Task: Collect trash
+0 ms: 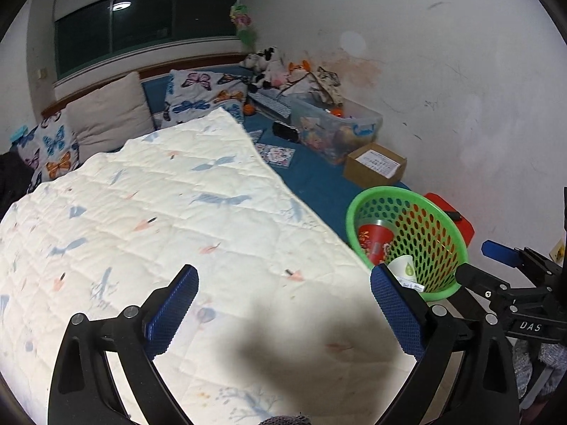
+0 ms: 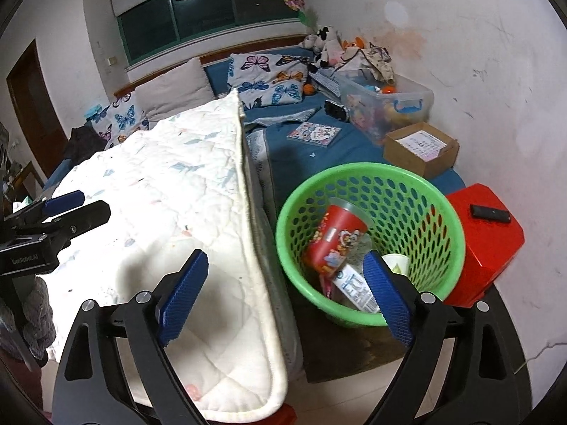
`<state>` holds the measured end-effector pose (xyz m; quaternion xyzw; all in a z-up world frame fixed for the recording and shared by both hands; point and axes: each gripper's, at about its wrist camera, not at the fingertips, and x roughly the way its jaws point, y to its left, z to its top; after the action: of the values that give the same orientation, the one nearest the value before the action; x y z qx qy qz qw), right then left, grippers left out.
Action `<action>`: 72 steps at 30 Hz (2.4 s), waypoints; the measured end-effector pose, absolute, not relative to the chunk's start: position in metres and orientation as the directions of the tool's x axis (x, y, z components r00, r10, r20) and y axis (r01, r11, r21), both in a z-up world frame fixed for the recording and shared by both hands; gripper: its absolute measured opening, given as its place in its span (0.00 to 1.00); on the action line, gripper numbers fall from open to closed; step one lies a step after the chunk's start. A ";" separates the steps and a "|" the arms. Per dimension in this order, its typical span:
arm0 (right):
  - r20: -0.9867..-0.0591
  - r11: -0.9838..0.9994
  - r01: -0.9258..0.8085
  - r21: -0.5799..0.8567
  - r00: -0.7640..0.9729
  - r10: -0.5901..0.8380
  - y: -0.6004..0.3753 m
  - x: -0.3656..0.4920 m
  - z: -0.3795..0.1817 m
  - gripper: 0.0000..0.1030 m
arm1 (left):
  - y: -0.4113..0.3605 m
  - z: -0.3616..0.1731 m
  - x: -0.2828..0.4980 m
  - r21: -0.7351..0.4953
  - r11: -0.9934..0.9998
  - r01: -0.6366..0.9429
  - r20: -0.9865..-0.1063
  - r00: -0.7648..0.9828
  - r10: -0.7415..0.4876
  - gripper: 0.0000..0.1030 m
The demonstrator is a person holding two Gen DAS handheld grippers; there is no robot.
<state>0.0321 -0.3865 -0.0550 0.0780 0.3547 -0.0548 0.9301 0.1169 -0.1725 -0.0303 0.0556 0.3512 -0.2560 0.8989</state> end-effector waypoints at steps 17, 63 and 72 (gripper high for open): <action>-0.606 0.985 0.100 0.138 0.795 0.004 -0.357 0.026 -0.036 0.90 | -0.127 -0.026 0.104 -0.078 0.919 0.387 -0.636 0.690 -0.345 0.92; -0.572 0.993 0.012 0.116 0.818 0.057 -0.320 0.030 -0.037 0.96 | -0.076 -0.023 0.089 -0.090 0.960 0.266 -0.602 0.753 -0.265 0.92; -0.576 0.994 0.008 0.111 0.815 0.057 -0.318 0.031 -0.038 0.96 | -0.075 -0.027 0.088 -0.092 0.959 0.266 -0.608 0.748 -0.266 0.92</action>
<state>0.0311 -0.3175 -0.0381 0.0540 0.3036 0.0130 0.9512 0.0882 -0.0750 -0.0266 0.0002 0.3250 -0.1424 0.9349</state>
